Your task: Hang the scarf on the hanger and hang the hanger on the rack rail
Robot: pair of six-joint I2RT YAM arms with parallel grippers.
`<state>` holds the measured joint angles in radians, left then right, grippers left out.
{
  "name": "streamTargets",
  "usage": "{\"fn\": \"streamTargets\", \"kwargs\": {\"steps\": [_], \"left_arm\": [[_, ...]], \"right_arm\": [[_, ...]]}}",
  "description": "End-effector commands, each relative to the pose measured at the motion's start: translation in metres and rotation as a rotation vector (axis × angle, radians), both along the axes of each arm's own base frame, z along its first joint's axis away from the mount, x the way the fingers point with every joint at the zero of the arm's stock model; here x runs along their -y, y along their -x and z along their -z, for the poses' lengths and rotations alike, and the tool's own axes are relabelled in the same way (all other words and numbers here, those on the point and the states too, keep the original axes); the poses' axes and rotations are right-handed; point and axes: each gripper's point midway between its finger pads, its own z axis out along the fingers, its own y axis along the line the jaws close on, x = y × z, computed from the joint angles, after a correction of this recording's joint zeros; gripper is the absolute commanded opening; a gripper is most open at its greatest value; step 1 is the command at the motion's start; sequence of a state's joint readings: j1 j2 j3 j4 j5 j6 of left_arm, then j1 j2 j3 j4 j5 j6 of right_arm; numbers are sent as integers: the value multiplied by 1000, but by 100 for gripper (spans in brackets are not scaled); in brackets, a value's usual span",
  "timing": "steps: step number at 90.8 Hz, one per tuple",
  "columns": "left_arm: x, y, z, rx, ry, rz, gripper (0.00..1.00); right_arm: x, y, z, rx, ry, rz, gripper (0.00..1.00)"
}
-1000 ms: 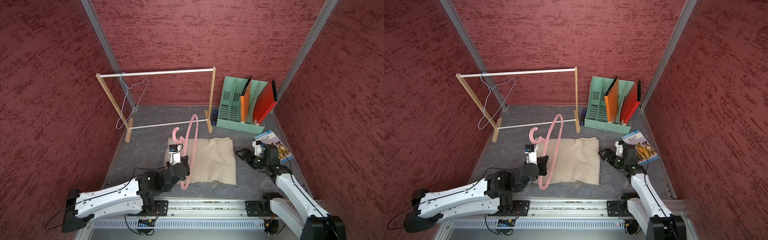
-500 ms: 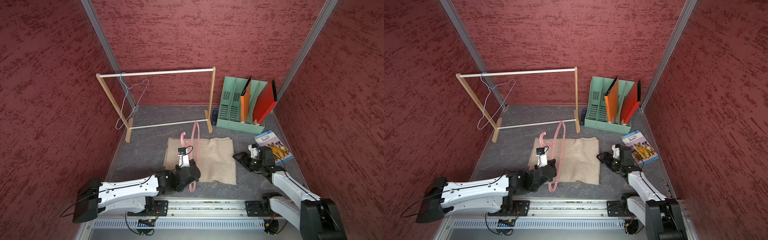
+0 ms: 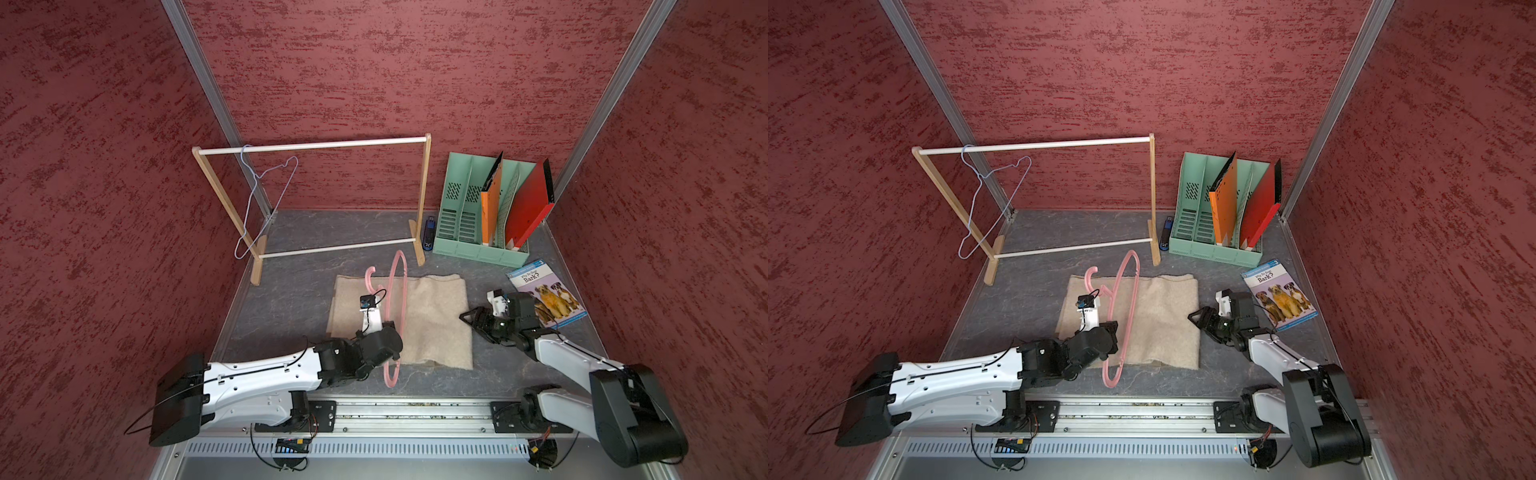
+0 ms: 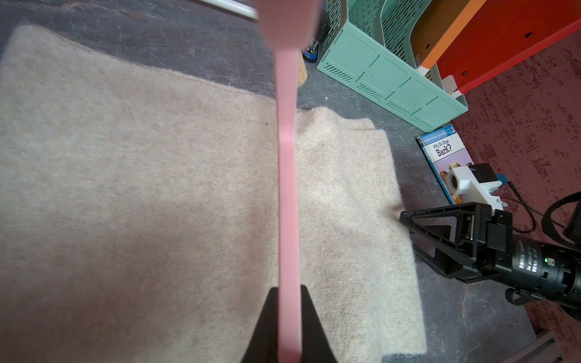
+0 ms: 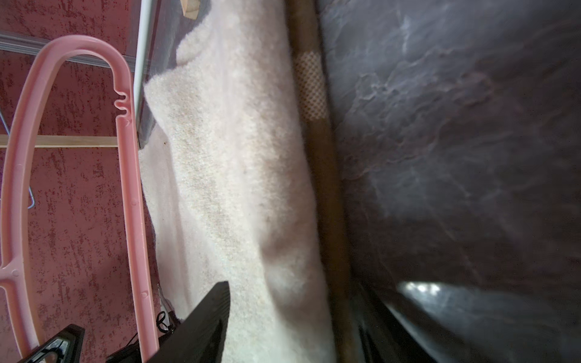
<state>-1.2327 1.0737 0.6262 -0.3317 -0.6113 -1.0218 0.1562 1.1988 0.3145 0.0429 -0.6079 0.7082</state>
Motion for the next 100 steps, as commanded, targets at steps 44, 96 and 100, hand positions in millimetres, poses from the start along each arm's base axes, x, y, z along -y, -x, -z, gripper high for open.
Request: {"fn": "streamTargets", "kwargs": {"steps": [44,96,100], "left_arm": [[8,-5,19,20,-29,-47,0],[11,-10,33,25,-46,-88,0],[11,-10,34,24,-50,-89,0]], "right_arm": [[-1,3,-1,17,60,-21,61],[-10,6,-12,38,15,-54,53],[-10,6,-13,38,14,-54,53]]}}
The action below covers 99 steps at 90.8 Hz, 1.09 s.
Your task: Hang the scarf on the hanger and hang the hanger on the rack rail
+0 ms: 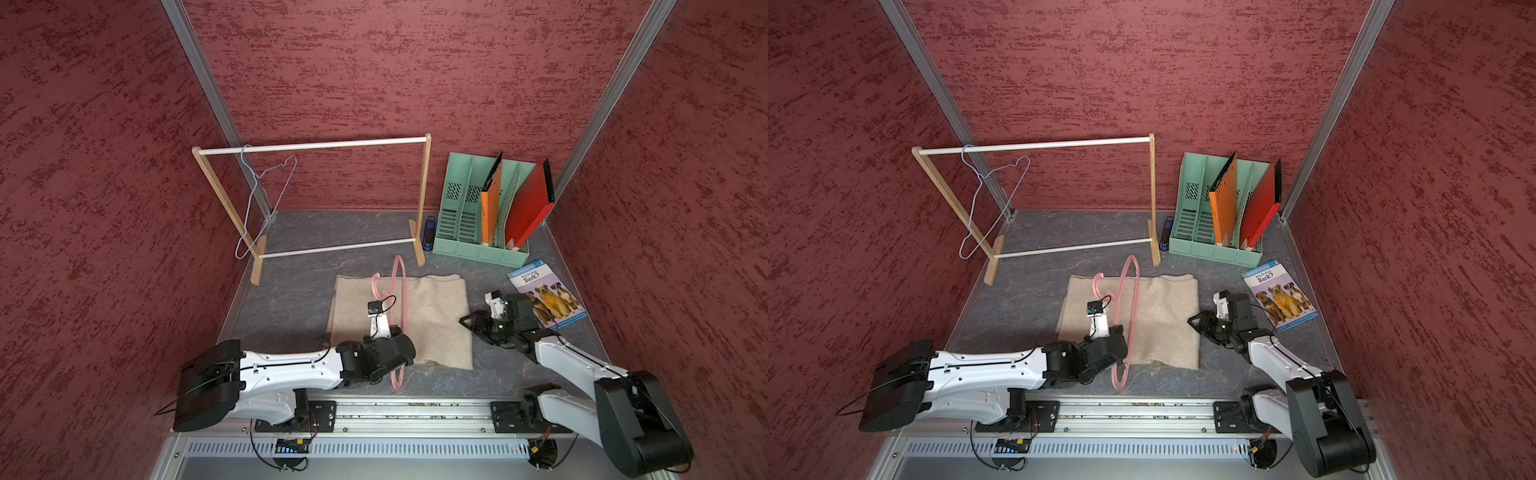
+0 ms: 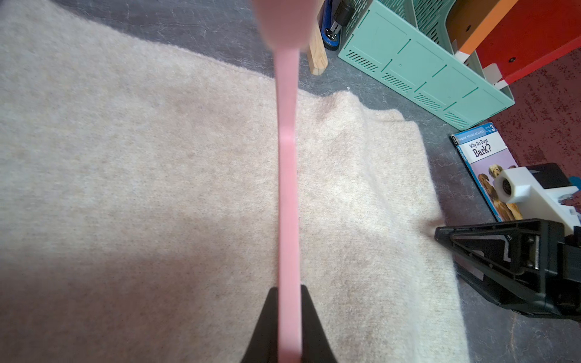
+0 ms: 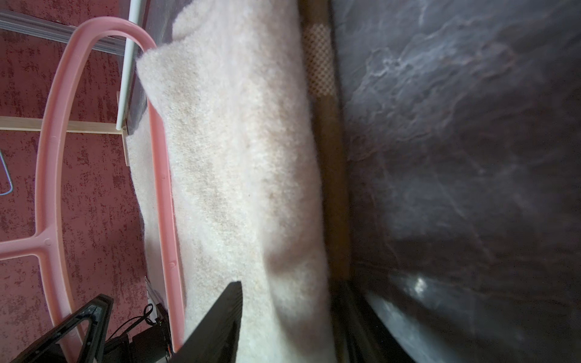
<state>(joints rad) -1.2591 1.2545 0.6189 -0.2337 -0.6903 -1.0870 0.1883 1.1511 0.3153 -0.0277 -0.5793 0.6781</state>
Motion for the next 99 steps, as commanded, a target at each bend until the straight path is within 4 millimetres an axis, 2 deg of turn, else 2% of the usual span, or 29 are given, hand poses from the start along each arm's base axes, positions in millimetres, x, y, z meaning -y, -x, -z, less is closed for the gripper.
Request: {"fn": "streamTargets", "kwargs": {"steps": [1,17,34,46,59,64,69,77,87,99], "left_arm": [[0,-3,2,19,2,-22,0],[2,-3,6,11,-10,-18,0],[3,-2,7,9,-7,-17,0],[5,-3,8,6,-8,-14,0],[7,-3,7,8,-19,-6,0],[8,-4,6,10,-20,-5,0],[8,-4,6,10,-20,-4,0],[8,-4,5,10,-19,-2,0],[7,-3,5,12,-21,-2,0],[5,-4,5,14,-25,-6,0]], "right_arm": [[-7,-4,-12,35,-25,-22,53],[-13,-3,-14,32,-42,-43,52],[-18,-1,-19,30,-59,-62,37],[-20,0,-27,39,-60,-69,34],[-23,1,-36,54,-56,-82,27],[-24,1,-40,58,-56,-86,29],[-23,1,-41,57,-41,-86,39],[-16,3,-37,48,21,-80,46],[-10,6,-35,36,77,-88,47],[-16,7,-39,44,40,-100,45]]}}
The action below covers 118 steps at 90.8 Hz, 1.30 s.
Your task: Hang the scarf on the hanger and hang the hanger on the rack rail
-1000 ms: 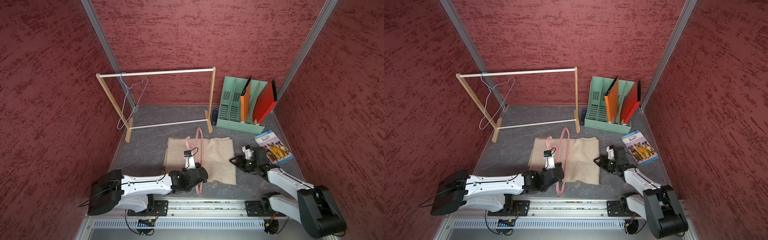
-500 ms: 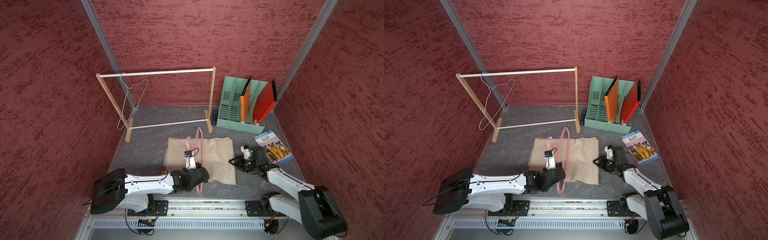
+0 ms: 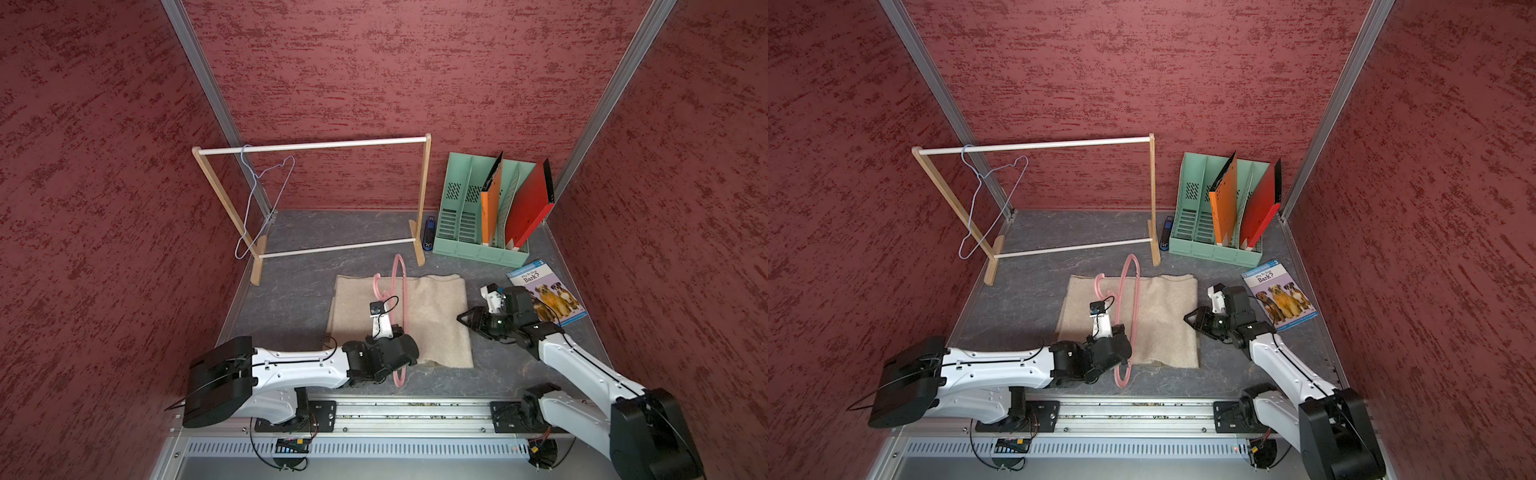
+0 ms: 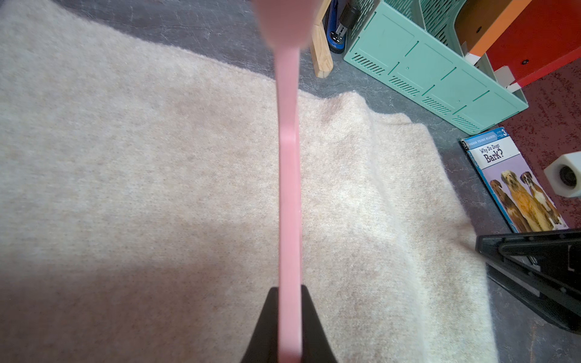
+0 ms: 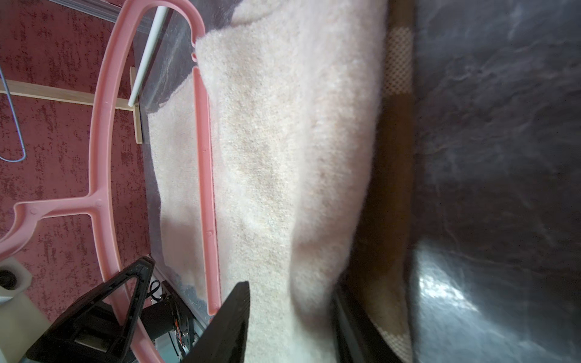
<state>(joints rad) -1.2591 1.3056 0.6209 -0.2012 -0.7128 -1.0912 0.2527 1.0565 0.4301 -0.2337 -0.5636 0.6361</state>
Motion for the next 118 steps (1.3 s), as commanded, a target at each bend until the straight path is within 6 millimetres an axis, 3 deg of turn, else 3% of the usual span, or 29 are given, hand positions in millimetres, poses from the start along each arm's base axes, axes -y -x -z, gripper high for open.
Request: {"fn": "streamTargets", "kwargs": {"steps": [1,25,45,56,65,73,101,118], "left_arm": [[3,0,-3,3,-6,11,0],[3,0,-3,2,-6,11,0],[4,1,-2,-1,-7,13,0],[5,0,-2,-1,-9,14,0],[6,0,-4,2,-7,14,0],[7,0,-5,2,-12,18,0],[6,1,-4,-3,3,17,0],[6,2,-10,4,29,20,0]], "right_arm": [[-2,2,-4,11,7,-19,45],[-3,-1,20,-46,19,11,45],[-6,-2,23,-57,16,7,42],[-10,-1,19,-45,-5,-5,31],[-17,-2,9,-18,-58,-13,15],[-28,-3,-6,11,-117,-27,0],[-95,-2,-58,94,-328,-122,0],[-137,-7,-71,111,-401,-140,0]]}}
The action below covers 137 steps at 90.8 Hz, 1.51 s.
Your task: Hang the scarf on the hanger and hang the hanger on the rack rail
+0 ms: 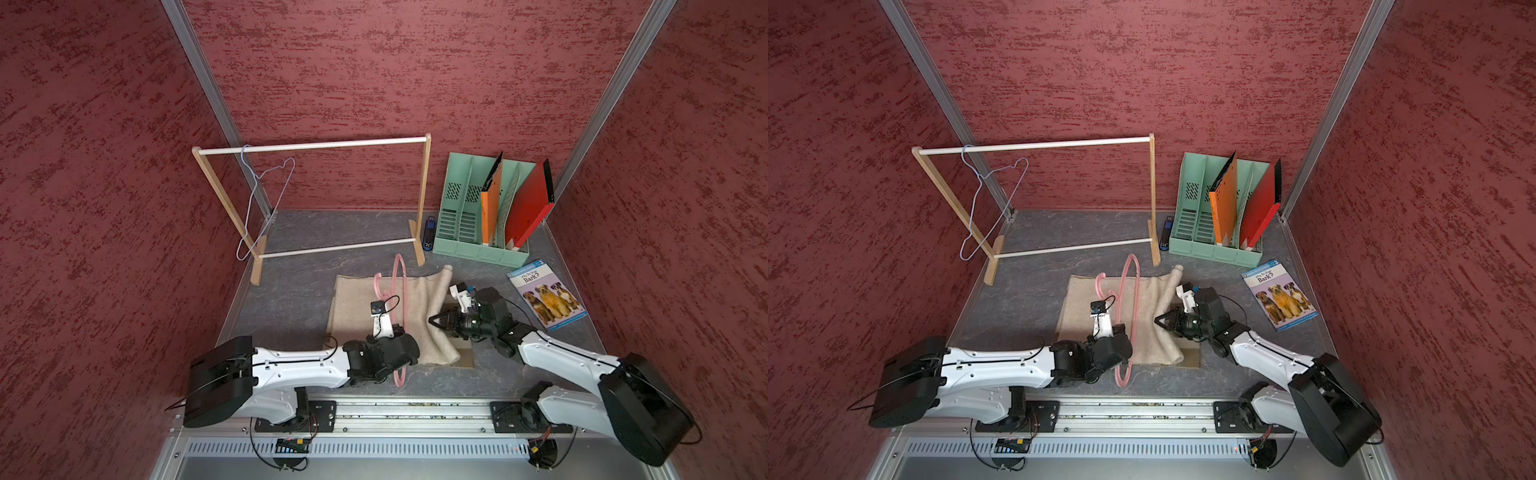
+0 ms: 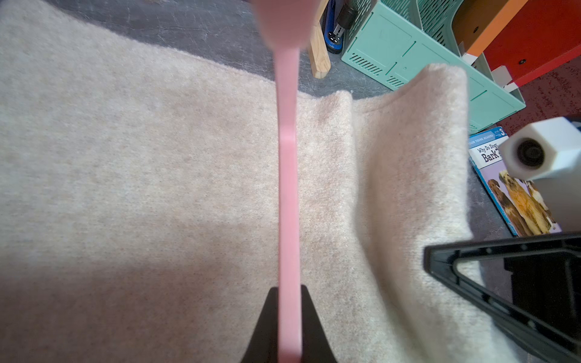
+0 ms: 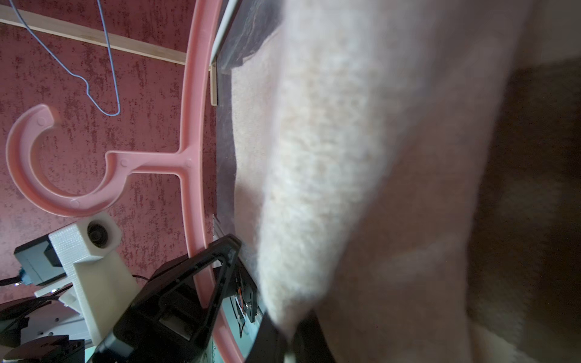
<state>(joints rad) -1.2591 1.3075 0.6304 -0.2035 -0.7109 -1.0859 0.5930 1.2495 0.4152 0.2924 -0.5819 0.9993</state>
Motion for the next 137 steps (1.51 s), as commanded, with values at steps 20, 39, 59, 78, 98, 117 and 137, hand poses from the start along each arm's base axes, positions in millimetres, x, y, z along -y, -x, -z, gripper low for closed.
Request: {"fn": "streamTargets", "kwargs": {"steps": [20,39,59,78,98,117,137], "left_arm": [[-3,4,-11,6,66,5,0],[-1,4,-17,15,72,12,0],[3,4,-19,13,77,21,0],[5,3,-22,23,81,27,0],[1,4,-18,17,77,16,0],[0,3,-17,16,71,11,0],[-1,3,-16,18,59,10,0]], "right_arm": [[-65,-31,-26,48,-171,38,0],[-98,-35,-17,12,-239,15,0],[-123,-31,-8,-2,-223,-25,0],[-142,-22,3,-30,-213,-72,0],[-109,-23,0,37,-106,-6,17],[-68,-23,-24,151,49,31,41],[-37,-20,-42,202,106,57,50]]}}
